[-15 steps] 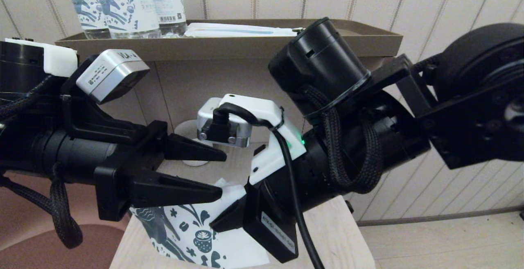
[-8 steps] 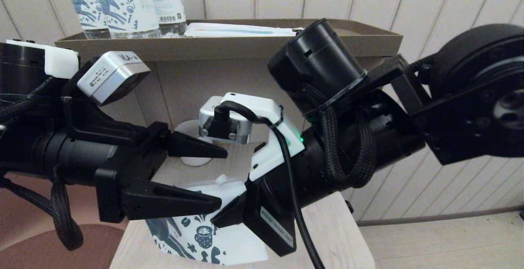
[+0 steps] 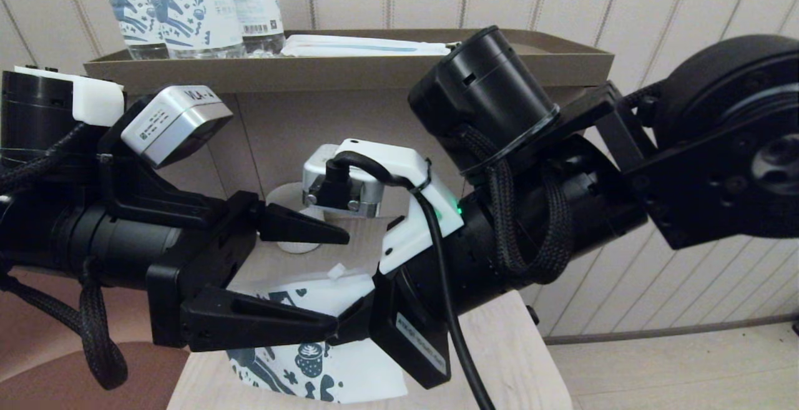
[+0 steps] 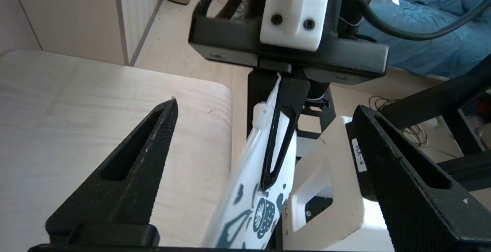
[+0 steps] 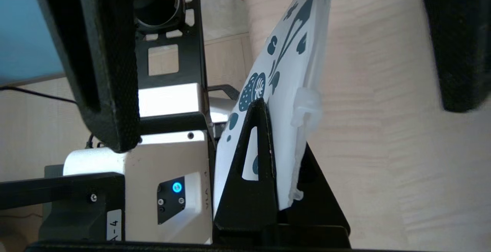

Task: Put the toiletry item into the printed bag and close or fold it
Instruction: Close the strorage bag and place it on the desk

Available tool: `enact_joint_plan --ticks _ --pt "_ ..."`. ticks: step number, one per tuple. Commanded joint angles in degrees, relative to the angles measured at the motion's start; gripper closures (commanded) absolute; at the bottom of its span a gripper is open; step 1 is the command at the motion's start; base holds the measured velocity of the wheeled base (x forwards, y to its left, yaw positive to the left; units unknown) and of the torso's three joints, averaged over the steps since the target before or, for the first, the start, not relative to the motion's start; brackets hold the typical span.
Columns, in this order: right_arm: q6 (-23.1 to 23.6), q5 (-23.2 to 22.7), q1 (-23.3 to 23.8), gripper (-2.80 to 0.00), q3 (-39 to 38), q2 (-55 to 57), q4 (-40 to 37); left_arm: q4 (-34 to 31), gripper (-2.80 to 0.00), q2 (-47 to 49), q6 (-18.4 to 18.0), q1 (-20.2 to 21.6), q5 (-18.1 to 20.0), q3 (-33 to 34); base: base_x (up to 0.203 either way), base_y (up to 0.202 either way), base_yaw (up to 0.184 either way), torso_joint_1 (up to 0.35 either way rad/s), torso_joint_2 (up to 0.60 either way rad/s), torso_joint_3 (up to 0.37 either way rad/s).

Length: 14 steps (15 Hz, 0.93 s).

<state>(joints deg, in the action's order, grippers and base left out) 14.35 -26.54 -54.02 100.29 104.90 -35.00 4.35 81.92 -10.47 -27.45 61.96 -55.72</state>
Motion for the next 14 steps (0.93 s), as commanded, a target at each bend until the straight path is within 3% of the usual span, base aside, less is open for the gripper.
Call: enact_joint_plan --ticks 1,7,8,14 --pt "0.1 -0.2 0.0 0.00 0.4 -0.1 -0.3 0.0 -2.80 0.0 -0.1 -0.1 0.3 0.1 0.000 0.000 0.000 0.000 0.00 0.000" --pt "0.0 -0.2 -0.1 0.00 0.3 0.0 -0.3 0.1 -2.80 -0.4 -0.1 0.0 0.3 0.2 0.000 0.000 0.000 0.000 0.00 0.000" --pt "0.0 -0.2 -0.1 0.00 0.4 0.0 -0.3 0.1 0.00 -0.4 -0.1 -0.1 0.3 0.3 0.000 0.000 0.000 0.000 0.00 0.000" --pt "-0.1 -0.3 -0.1 0.00 0.6 0.3 -0.3 0.5 0.00 -0.3 -0.8 -0.1 0.3 0.8 0.000 0.000 0.000 0.000 0.00 0.000"
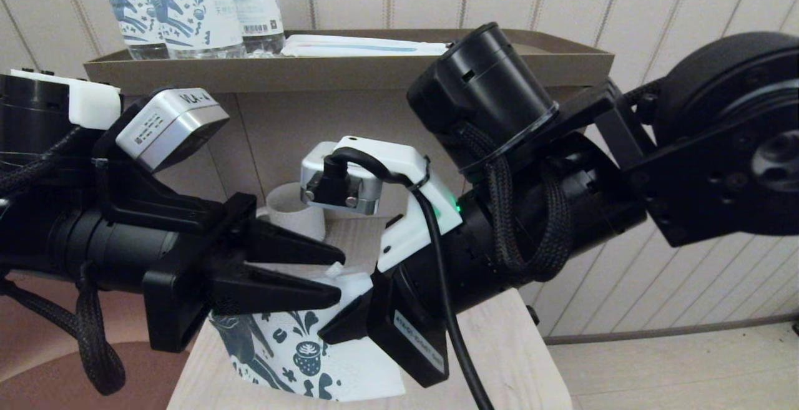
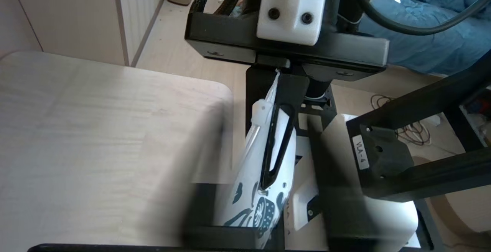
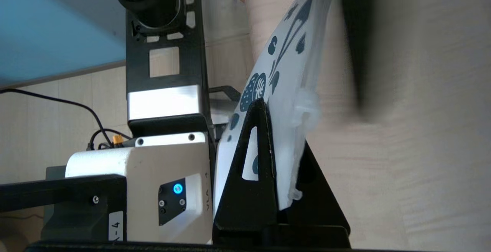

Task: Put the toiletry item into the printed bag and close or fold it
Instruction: Close the strorage bag and place it on the desk

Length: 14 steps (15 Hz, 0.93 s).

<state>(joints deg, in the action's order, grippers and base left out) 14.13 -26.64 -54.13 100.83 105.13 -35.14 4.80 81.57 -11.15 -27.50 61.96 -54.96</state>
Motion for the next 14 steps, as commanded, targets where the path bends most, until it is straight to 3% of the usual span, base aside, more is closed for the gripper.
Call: enact_joint_plan --ticks 1,14 --pt "0.1 -0.2 0.0 0.00 0.1 0.2 -0.2 0.1 0.00 0.5 -0.2 0.0 0.3 0.1 0.000 0.000 0.000 0.000 0.00 0.000" --pt "0.2 -0.1 0.9 0.00 -0.2 -1.4 -0.3 1.1 0.00 0.8 -1.8 0.1 0.2 0.2 0.000 0.000 0.000 0.000 0.00 0.000"
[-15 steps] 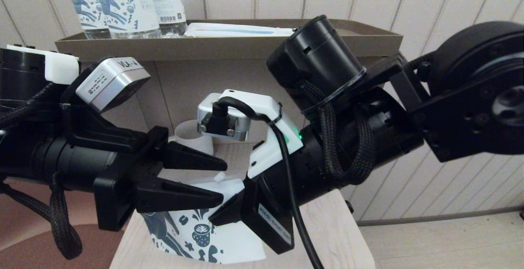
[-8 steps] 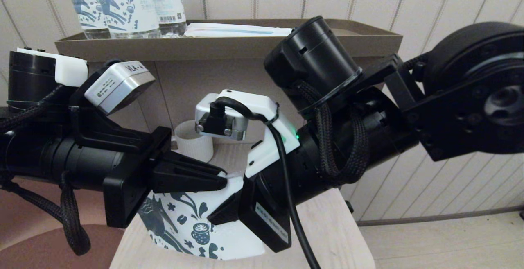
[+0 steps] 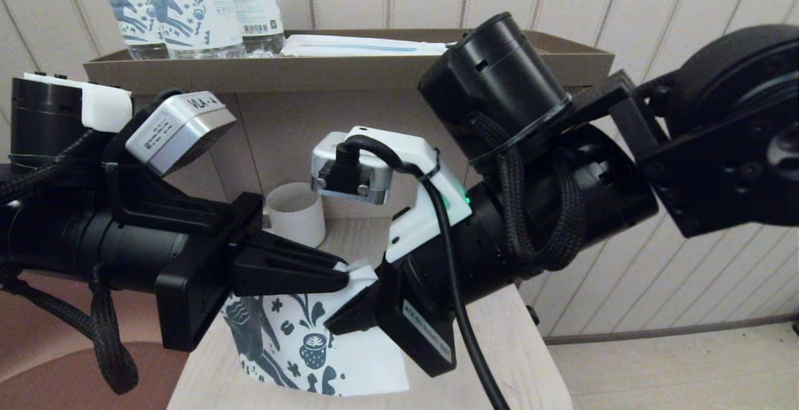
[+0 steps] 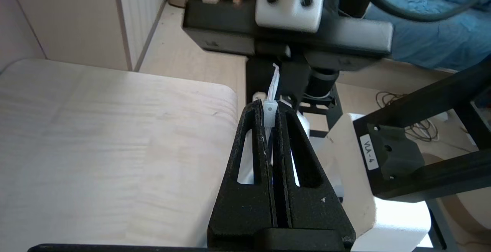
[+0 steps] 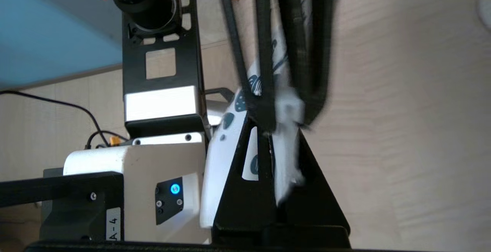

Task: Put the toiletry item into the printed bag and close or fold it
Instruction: Close the strorage bag and place it on the desk

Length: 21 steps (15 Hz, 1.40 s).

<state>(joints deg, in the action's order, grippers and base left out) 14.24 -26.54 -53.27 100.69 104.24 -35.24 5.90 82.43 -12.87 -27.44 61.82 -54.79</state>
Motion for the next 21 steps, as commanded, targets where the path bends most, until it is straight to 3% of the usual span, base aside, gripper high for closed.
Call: enact_joint_plan --ticks 1,13,21 --pt "0.1 -0.2 0.0 0.00 -0.1 -0.8 -0.2 0.0 0.00 -0.1 -0.1 0.0 0.2 0.1 0.000 0.000 0.000 0.000 0.00 0.000" --pt "0.7 -0.1 0.0 0.00 -1.8 -3.0 -0.2 0.0 0.00 0.2 -3.9 1.7 0.2 1.0 0.000 0.000 0.000 0.000 0.00 0.000" --pt "0.7 -0.1 0.1 0.00 -4.3 -6.9 -0.1 0.0 0.00 0.3 -4.5 2.9 0.2 1.1 0.000 0.000 0.000 0.000 0.00 0.000"
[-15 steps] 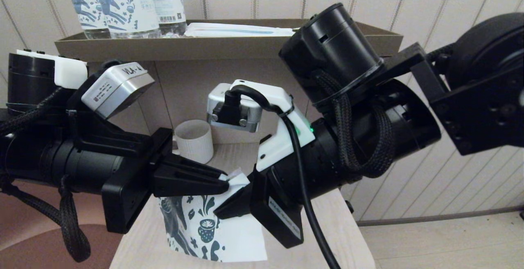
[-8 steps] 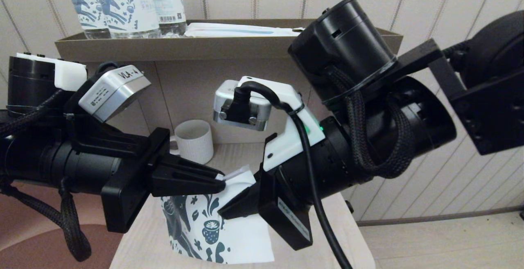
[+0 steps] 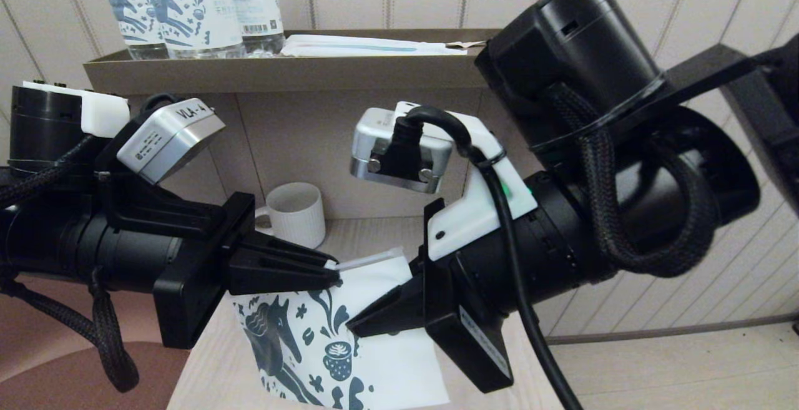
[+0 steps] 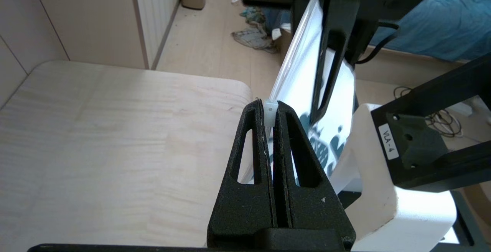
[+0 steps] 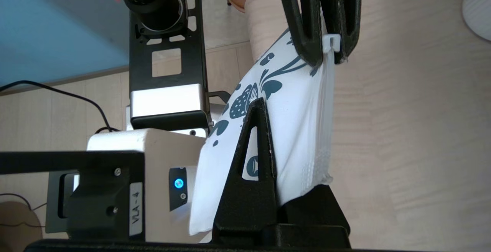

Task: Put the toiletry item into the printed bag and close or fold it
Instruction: Close the strorage bag and place it on the desk

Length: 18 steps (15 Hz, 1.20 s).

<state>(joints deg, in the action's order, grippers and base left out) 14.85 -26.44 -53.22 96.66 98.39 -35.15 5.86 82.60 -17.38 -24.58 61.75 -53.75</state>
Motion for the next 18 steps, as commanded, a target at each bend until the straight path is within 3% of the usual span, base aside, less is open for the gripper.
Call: enact_joint_plan --ticks 1,10,18 --pt "0.1 -0.2 0.1 0.00 -0.3 -1.5 -0.2 0.0 0.00 0.1 -0.2 0.1 0.3 0.2 0.000 0.000 0.000 0.000 0.00 0.000" --pt "0.1 -0.1 0.2 0.00 -2.1 -4.4 -0.1 -0.1 0.00 -0.1 -1.5 0.5 0.3 1.0 0.000 0.000 0.000 0.000 0.00 0.000" --pt "0.1 -0.2 3.2 0.00 -3.9 -9.4 0.1 -0.1 0.00 0.4 -1.7 1.0 0.3 1.0 0.000 0.000 0.000 0.000 0.00 0.000"
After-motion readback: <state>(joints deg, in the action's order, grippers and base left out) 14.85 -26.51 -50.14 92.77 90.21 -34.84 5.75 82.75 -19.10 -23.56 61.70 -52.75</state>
